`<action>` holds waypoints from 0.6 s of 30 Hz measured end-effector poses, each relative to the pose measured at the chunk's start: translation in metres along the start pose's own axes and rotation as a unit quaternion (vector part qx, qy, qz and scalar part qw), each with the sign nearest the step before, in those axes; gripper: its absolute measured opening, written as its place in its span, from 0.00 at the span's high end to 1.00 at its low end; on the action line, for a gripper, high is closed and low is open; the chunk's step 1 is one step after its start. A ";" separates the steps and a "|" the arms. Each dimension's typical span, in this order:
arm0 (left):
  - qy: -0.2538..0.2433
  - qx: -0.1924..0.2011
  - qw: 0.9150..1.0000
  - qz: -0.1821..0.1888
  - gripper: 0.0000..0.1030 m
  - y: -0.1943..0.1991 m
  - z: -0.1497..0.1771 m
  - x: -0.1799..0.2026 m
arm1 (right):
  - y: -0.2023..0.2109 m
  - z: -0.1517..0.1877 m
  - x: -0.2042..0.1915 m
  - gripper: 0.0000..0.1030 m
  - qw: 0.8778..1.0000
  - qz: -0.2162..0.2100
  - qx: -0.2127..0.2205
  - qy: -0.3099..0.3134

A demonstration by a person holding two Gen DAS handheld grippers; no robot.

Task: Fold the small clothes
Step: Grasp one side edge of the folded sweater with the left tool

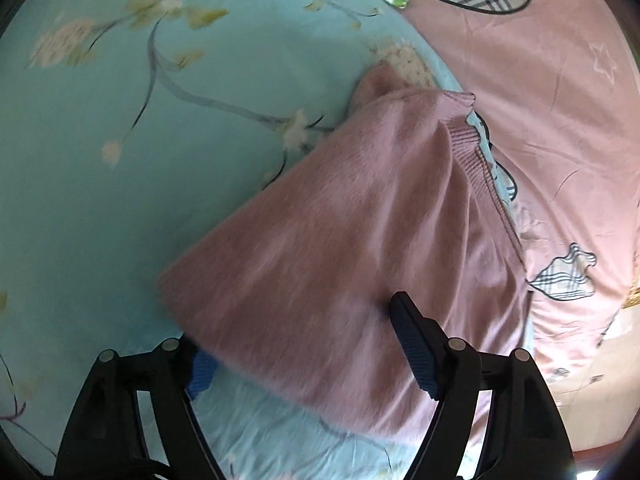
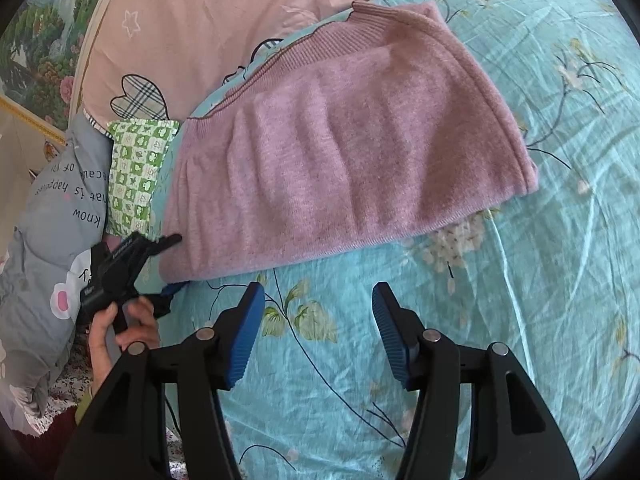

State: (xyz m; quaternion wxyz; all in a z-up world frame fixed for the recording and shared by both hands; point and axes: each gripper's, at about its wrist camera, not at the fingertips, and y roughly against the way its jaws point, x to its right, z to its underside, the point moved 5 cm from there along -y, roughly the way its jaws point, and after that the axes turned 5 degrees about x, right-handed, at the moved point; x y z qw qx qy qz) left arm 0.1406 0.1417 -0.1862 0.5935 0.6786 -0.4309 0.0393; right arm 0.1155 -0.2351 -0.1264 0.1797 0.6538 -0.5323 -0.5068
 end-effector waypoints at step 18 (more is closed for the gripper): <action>-0.322 0.027 0.936 0.140 0.82 0.043 0.048 0.185 | 0.013 -0.071 0.029 0.44 0.998 -0.020 0.052 -0.029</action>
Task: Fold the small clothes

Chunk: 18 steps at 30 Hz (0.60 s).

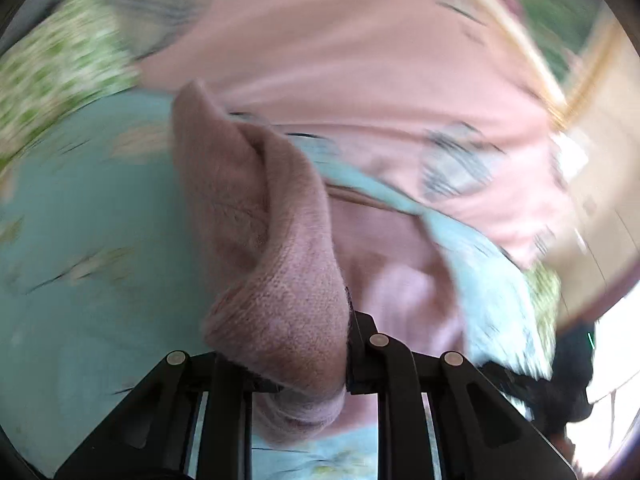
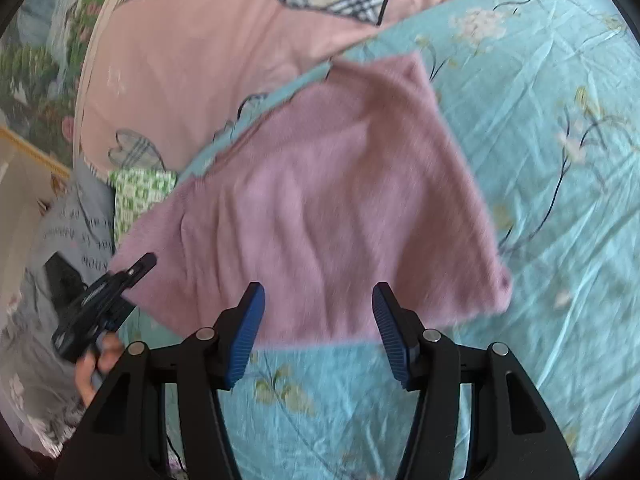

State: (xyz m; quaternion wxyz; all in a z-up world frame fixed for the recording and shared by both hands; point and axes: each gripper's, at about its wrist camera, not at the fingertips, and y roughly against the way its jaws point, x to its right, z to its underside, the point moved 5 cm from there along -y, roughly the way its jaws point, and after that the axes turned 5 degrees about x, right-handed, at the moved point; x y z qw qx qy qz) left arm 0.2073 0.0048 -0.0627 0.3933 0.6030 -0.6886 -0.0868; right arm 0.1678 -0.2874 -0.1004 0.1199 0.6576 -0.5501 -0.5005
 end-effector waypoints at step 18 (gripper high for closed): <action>-0.152 -0.100 0.983 0.006 0.82 -0.072 0.075 0.077 | -0.089 -0.096 -0.041 0.44 0.993 -0.104 -0.046 0.009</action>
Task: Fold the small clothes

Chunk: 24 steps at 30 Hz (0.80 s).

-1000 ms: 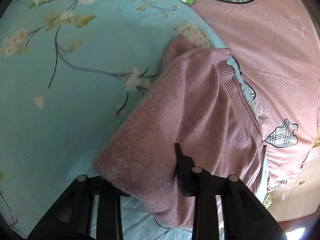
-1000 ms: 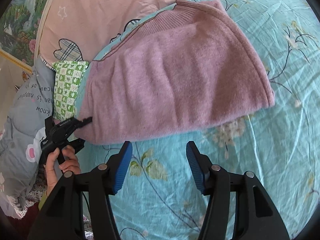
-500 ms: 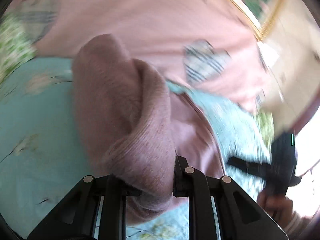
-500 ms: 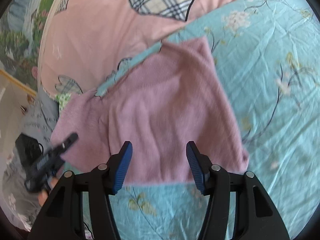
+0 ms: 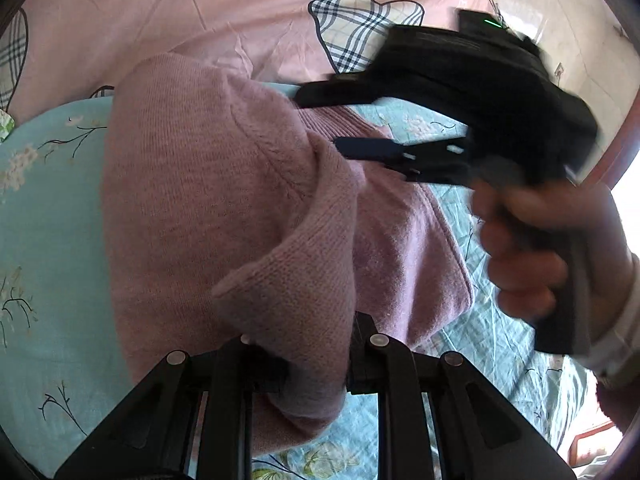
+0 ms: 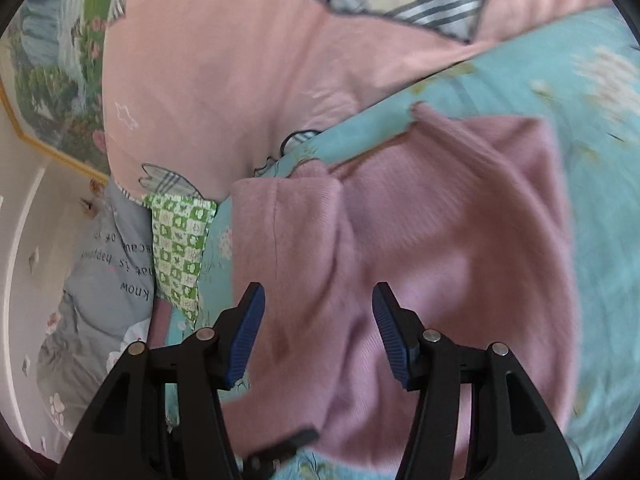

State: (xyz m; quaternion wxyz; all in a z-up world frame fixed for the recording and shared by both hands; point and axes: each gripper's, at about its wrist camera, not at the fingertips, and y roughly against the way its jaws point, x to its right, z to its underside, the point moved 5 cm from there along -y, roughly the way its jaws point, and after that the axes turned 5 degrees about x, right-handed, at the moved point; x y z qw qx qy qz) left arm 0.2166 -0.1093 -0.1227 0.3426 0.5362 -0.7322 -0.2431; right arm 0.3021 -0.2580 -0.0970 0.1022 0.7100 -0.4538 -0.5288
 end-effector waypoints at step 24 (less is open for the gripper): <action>-0.066 -0.039 0.996 0.044 0.81 -0.062 -0.018 0.089 | 0.045 -0.038 0.040 0.86 0.994 0.084 0.008 0.064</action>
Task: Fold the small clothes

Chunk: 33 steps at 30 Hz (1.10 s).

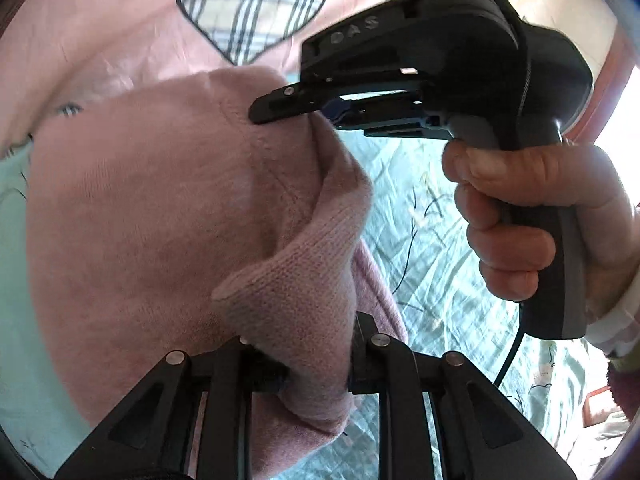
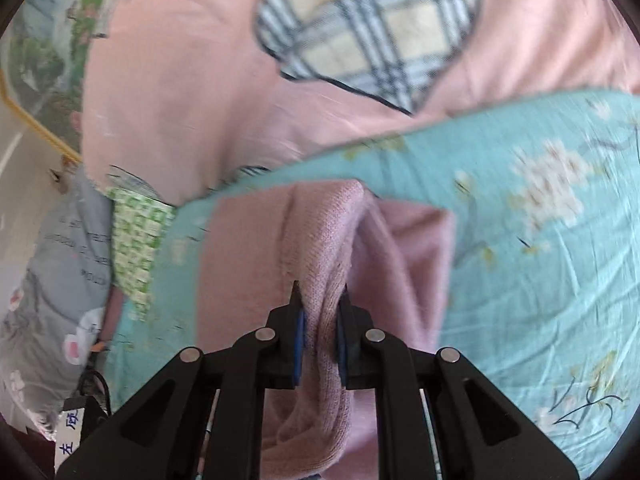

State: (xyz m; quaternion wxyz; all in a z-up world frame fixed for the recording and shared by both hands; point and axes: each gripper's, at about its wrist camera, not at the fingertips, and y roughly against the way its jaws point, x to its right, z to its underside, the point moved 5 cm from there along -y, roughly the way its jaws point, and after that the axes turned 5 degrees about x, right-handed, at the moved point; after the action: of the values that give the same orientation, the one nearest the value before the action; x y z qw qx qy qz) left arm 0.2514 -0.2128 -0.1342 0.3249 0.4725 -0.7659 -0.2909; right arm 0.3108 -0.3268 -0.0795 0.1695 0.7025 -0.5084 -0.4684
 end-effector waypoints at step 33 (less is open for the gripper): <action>0.157 -0.021 0.987 -0.023 0.29 0.103 0.034 -0.125 | 0.044 0.065 0.048 0.30 0.997 0.020 0.028 -0.075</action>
State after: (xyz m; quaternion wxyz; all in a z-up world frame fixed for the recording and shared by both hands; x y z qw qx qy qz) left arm 0.2131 -0.0549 -0.1055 0.4443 0.5233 -0.6876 -0.2365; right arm 0.2341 -0.3720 -0.1040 0.1208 0.6595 -0.5466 -0.5017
